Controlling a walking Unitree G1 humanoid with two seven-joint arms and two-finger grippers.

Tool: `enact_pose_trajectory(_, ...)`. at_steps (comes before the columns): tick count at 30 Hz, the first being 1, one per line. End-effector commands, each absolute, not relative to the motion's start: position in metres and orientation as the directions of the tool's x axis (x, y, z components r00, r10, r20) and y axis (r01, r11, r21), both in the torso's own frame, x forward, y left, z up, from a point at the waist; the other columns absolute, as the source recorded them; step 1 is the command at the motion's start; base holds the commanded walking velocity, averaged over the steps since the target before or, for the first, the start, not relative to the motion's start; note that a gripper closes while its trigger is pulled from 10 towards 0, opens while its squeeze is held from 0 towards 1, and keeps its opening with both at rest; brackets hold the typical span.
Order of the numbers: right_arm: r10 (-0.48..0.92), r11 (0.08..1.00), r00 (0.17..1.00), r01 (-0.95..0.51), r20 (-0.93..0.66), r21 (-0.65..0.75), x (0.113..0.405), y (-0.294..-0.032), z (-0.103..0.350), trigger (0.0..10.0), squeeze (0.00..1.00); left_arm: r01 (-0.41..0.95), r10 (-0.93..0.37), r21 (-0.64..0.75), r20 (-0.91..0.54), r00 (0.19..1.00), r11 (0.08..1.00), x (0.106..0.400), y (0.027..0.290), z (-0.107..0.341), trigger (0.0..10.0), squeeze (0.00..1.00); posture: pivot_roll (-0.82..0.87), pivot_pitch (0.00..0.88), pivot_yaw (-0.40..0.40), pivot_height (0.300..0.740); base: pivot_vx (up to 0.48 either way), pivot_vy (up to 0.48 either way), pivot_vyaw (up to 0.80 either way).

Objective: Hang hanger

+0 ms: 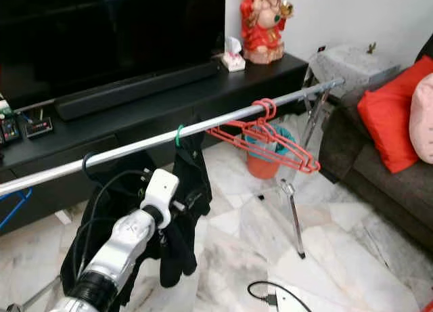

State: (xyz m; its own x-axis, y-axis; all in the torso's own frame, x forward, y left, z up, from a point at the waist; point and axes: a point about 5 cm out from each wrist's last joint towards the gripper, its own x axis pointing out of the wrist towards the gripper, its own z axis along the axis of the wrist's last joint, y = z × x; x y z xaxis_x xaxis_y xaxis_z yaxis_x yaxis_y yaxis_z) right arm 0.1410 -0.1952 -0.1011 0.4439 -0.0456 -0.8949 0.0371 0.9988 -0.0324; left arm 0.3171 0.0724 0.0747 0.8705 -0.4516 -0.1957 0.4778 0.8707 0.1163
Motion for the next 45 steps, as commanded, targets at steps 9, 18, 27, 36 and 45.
enact_pose_trajectory(9,-0.042,0.999,0.444,0.041,-0.895,-0.026,0.142,-0.193,-0.101,10.0,0.00,0.338,-0.315,0.097,-0.194,0.929,0.936,0.332,0.068,0.073,10.0,0.00,0.00,0.000,0.017,0.740,0.000,0.000,0.00)
enact_pose_trajectory(18,-0.041,0.999,0.443,0.035,-0.895,-0.028,0.141,-0.194,-0.101,10.0,0.00,0.311,-0.311,-0.002,-0.053,0.949,0.950,0.344,0.063,0.099,10.0,0.00,0.01,0.000,0.013,0.740,0.000,0.000,0.00)
enact_pose_trajectory(27,-0.040,0.999,0.444,0.035,-0.895,-0.027,0.141,-0.194,-0.101,10.0,0.00,0.267,-0.259,0.097,-0.091,0.962,0.959,0.350,0.068,0.094,10.0,1.00,0.00,0.000,0.015,0.740,0.000,0.000,0.00)
enact_pose_trajectory(36,-0.038,0.999,0.442,0.030,-0.896,-0.027,0.141,-0.195,-0.101,10.0,0.00,0.246,-0.231,0.108,-0.135,0.964,0.963,0.349,0.080,0.084,10.0,0.00,0.01,0.000,0.007,0.740,0.000,0.000,0.00)
enact_pose_trajectory(45,-0.036,0.999,0.443,0.031,-0.896,-0.025,0.141,-0.194,-0.101,10.0,0.00,0.300,-0.261,0.149,-0.235,0.936,0.942,0.343,0.072,0.069,10.0,0.00,0.00,0.000,0.012,0.740,0.000,0.000,0.00)
